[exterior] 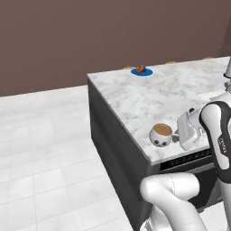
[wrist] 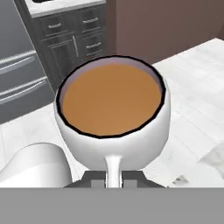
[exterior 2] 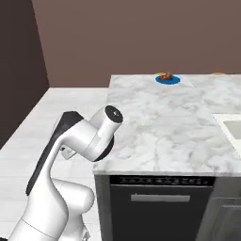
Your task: Pick up the brewed coffee from the coffee machine and place it next to the breakfast plate on the dining counter.
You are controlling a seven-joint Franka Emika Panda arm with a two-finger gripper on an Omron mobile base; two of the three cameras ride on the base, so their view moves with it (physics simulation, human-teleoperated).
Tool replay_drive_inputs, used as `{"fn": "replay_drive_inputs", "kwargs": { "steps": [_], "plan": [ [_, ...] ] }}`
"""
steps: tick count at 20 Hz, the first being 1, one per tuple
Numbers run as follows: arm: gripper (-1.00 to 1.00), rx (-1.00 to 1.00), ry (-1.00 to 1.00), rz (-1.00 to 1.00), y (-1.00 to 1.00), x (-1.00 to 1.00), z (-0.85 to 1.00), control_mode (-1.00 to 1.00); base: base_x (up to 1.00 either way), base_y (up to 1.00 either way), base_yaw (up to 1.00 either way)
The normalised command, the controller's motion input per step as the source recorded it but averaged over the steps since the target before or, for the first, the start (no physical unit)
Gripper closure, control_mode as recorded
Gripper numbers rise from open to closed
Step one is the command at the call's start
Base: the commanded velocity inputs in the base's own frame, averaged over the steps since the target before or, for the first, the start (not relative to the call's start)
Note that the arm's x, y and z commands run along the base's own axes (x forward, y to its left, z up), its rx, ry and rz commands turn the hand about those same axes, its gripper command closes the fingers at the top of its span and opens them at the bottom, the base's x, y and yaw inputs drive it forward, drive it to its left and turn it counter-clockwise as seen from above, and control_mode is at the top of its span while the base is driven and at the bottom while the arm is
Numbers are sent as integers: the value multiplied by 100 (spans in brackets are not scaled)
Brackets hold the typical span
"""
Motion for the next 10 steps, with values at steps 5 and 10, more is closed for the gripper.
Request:
{"fn": "replay_drive_inputs", "kwargs": {
  "steps": [5,10],
  "plan": [
    [100,0,0,0,0,0,0,100,37,100,41],
    [100,0,0,0,0,0,0,100,100,84,20]
  ]
}}
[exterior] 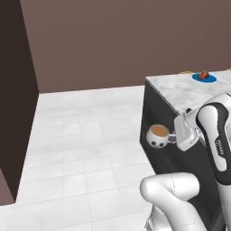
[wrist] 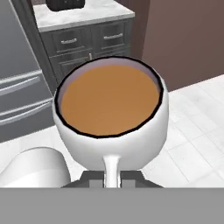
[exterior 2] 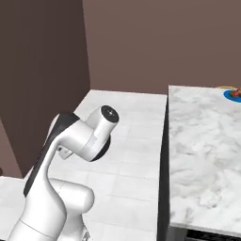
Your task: Pick up the brewed coffee from the coffee machine and place it next to the breakfast plate on the dining counter.
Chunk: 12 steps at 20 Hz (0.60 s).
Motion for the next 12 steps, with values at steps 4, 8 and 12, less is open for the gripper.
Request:
{"fn": "replay_drive_inputs", "kwargs": {
  "steps": [4,8,12],
  "plan": [
    [100,0,0,0,0,0,0,100,100,7,-2],
    [100,0,0,0,0,0,0,100,100,0,-17],
    [100,0,0,0,0,0,0,100,100,7,-26]
  ]
}}
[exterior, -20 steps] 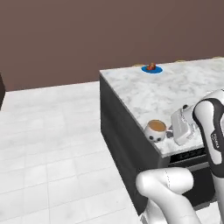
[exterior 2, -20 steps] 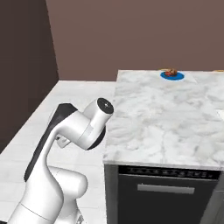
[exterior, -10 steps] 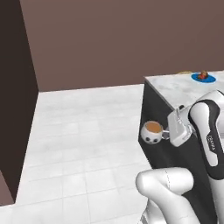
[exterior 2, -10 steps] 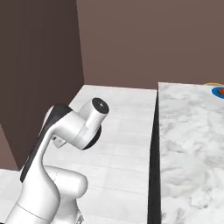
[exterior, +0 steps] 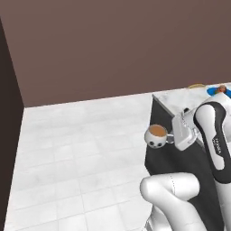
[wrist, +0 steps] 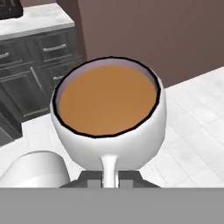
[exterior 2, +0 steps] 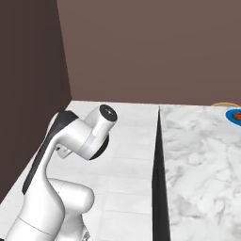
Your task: Pick up the brewed coffee from the coffee machine and place it next to the breakfast plate on the dining counter.
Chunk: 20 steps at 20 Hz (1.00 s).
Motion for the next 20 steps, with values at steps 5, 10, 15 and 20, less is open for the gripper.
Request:
{"fn": "replay_drive_inputs", "kwargs": {
  "steps": [5,10,15,20],
  "plan": [
    [100,0,0,0,0,0,0,100,100,37,-32],
    [100,0,0,0,0,0,0,100,100,52,-36],
    [100,0,0,0,0,0,0,100,100,68,-42],
    [100,0,0,0,0,0,0,100,100,77,-51]
  ]
}}
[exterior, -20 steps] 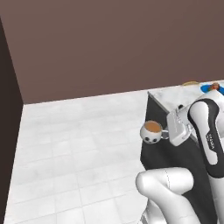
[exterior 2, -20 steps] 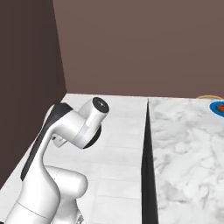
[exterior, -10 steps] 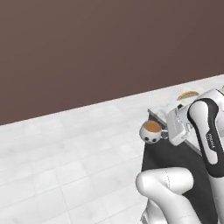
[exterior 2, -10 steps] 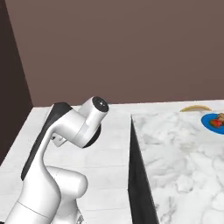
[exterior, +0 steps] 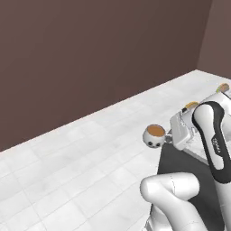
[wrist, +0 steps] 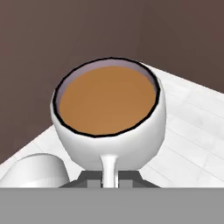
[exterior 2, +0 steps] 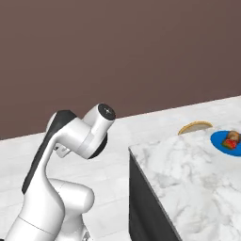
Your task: Pick up the brewed coffee from the coffee machine and place it next to the breakfast plate on the dining counter.
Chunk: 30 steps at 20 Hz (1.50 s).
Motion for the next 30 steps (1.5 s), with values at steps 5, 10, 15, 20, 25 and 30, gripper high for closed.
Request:
{"fn": "replay_drive_inputs", "kwargs": {
  "steps": [5,10,15,20,25,30],
  "plan": [
    [100,0,0,0,0,0,0,100,85,91,-61],
    [100,0,0,0,0,0,0,100,60,96,-70],
    [100,0,0,0,0,0,0,100,49,90,-74],
    [100,0,0,0,0,0,0,100,36,81,-77],
    [100,0,0,0,0,0,0,100,33,80,-77],
    [100,0,0,0,0,0,0,100,33,80,-77]
  ]
}}
